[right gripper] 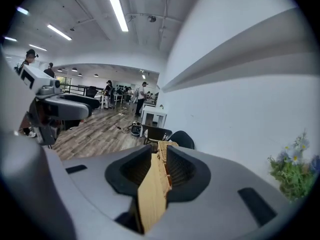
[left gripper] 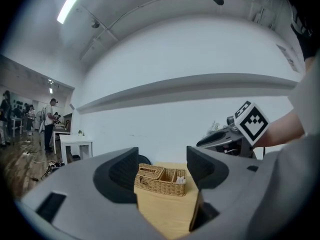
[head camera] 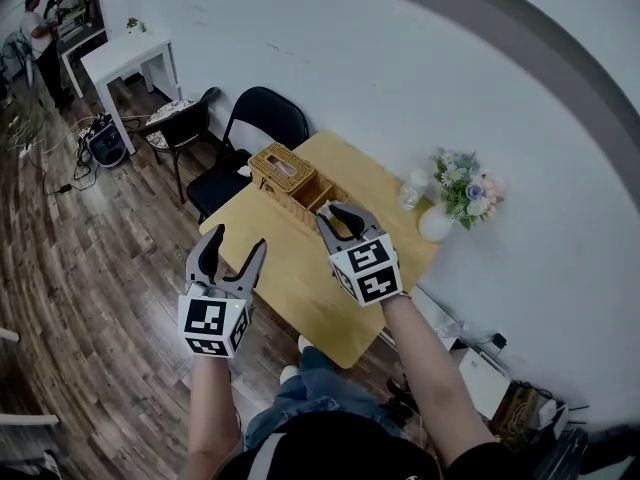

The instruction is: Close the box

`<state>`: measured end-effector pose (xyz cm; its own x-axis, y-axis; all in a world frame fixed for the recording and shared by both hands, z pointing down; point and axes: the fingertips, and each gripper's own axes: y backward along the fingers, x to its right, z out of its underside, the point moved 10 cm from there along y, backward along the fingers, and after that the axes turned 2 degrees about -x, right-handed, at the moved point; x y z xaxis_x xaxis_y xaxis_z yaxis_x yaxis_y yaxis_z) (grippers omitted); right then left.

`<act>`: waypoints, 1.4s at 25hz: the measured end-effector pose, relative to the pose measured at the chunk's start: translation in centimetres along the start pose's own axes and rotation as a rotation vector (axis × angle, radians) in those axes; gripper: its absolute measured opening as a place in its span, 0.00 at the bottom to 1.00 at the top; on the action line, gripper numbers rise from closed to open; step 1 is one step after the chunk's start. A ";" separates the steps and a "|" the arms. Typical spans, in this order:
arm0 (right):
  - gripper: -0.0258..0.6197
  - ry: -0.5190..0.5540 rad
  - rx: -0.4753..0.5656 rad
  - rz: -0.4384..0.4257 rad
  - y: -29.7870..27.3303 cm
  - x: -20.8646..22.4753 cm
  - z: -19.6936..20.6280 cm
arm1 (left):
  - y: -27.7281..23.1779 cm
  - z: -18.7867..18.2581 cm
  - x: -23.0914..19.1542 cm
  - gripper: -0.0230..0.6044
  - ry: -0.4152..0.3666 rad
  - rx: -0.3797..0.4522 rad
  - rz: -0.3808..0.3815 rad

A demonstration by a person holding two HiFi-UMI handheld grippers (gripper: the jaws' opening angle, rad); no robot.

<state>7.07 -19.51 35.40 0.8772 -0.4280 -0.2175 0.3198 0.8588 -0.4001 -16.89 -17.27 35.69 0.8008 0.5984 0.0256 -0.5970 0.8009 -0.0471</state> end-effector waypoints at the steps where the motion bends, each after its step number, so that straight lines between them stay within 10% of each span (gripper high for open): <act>1: 0.20 -0.001 0.011 0.008 1.2 -0.4 -0.1 | 0.3 -0.1 0.2 0.52 0.000 0.004 0.007; 11: 0.20 -0.059 0.154 0.168 9.9 -0.8 -1.2 | 1.3 -1.9 1.7 0.46 0.001 0.070 0.011; 17: 0.20 -0.072 0.215 0.202 12.5 0.3 -1.1 | 1.1 -3.7 3.3 0.06 -0.077 0.129 -0.060; 35: 0.06 -0.066 0.303 0.290 17.0 5.7 -1.0 | -2.9 -8.4 6.9 0.06 -0.125 0.186 -0.046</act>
<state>17.17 -7.63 26.50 0.9644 -0.1455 -0.2210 0.1380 0.9892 -0.0491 -9.27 -15.62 27.65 0.8220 0.5500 0.1480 -0.5680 0.8107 0.1420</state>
